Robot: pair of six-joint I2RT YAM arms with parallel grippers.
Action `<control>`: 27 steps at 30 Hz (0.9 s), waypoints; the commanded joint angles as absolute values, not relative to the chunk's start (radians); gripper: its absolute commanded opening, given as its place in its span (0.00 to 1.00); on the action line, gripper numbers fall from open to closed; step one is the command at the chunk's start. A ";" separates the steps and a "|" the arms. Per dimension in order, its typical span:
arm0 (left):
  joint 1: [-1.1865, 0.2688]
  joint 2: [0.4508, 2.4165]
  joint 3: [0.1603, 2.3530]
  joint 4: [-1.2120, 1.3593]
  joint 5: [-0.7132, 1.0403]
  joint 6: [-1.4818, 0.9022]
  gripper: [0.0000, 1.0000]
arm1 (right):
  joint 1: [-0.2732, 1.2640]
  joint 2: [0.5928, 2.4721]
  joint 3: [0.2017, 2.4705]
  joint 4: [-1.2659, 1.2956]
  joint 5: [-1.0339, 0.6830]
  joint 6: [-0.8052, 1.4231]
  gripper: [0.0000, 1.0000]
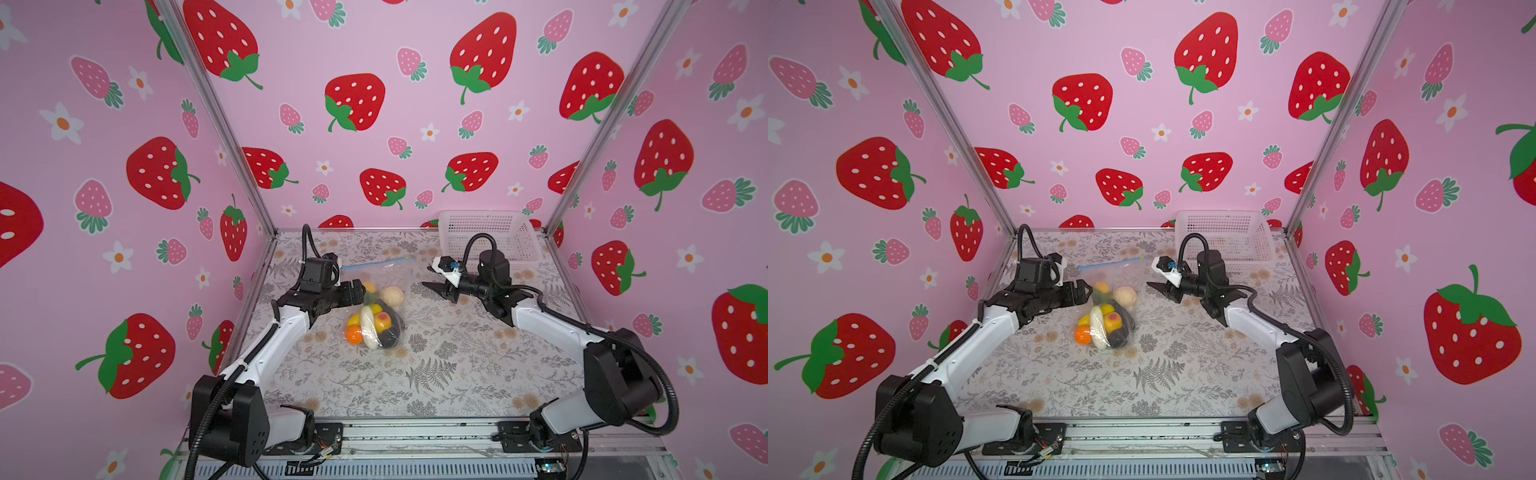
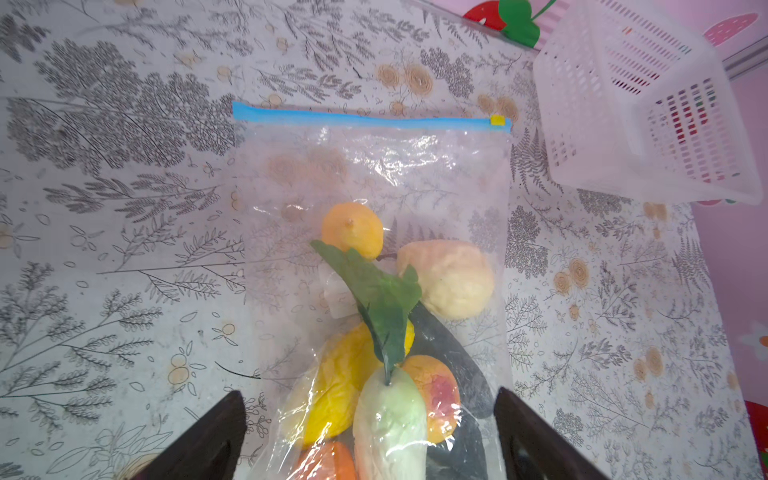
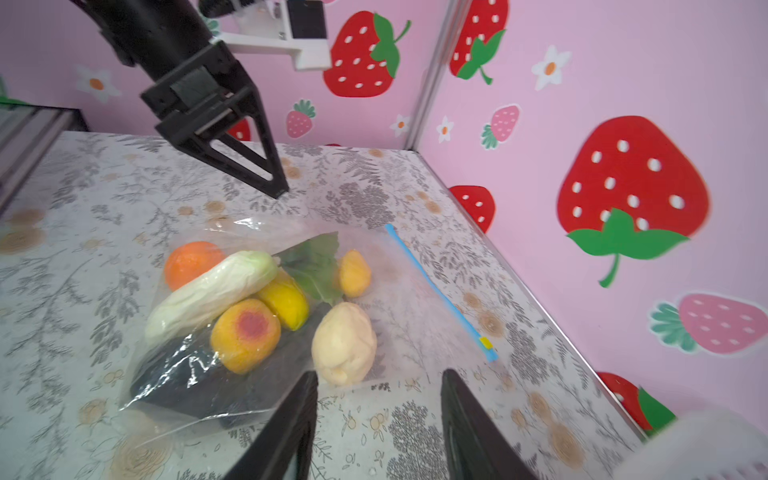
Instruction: Place the food in the zip-top bag and seal the zipper
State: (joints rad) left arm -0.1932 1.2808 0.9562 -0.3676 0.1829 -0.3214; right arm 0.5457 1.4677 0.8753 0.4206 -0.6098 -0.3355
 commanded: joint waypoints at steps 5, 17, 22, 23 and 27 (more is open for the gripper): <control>-0.189 1.199 0.911 -0.347 0.060 -0.278 0.97 | 0.513 1.312 0.557 0.775 -0.191 -0.142 0.51; -0.190 1.194 0.873 -0.366 -0.179 -0.282 0.95 | 0.359 1.182 0.235 1.010 0.172 -0.111 0.59; -0.190 1.205 0.858 -0.321 -0.214 -0.250 0.94 | 0.318 1.211 0.159 1.114 0.282 -0.143 0.63; -0.190 1.199 0.847 -0.302 -0.214 -0.245 0.94 | 0.306 1.227 0.150 1.142 0.287 -0.136 0.63; -0.190 1.194 0.820 -0.255 -0.233 -0.229 0.94 | 0.255 1.324 0.104 1.323 0.294 -0.123 0.63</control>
State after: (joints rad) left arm -0.1932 1.2034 0.8326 -0.3016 -0.1860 -0.2508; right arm 0.2790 1.2781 0.1322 1.1381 0.2424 -0.1322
